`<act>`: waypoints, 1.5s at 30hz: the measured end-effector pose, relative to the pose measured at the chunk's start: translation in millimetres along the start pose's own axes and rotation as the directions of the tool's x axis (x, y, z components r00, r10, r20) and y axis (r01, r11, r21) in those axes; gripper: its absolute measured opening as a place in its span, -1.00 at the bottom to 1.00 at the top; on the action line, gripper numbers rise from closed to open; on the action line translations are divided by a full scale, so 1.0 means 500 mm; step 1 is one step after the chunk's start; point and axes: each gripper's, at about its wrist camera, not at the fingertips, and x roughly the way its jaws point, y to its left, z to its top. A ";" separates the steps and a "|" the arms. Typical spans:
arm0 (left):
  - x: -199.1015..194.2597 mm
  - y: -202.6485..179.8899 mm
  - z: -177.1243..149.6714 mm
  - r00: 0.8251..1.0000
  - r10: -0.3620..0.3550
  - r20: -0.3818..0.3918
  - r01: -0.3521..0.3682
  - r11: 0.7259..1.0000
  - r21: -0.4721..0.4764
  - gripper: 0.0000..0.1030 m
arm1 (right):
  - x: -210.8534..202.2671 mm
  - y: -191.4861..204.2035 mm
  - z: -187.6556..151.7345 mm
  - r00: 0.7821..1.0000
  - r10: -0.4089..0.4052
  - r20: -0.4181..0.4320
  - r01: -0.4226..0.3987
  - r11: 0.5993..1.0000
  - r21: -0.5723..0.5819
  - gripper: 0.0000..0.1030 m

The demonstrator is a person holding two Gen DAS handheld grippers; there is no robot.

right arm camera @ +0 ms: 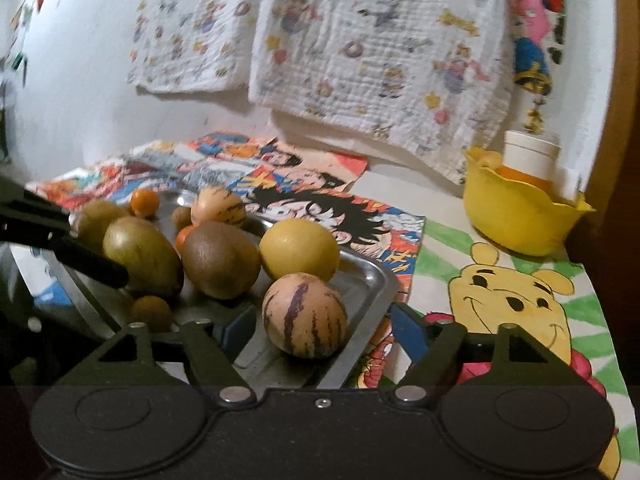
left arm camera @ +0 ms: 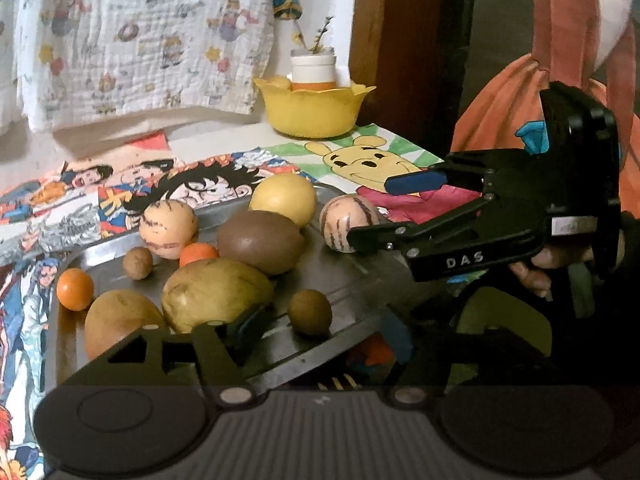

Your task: Organize fruits

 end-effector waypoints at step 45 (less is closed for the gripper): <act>-0.183 0.052 -0.114 0.925 0.375 0.067 -0.350 0.905 -0.241 0.99 | -0.173 0.170 -0.038 0.970 -0.234 0.069 0.191 0.906 0.377 0.99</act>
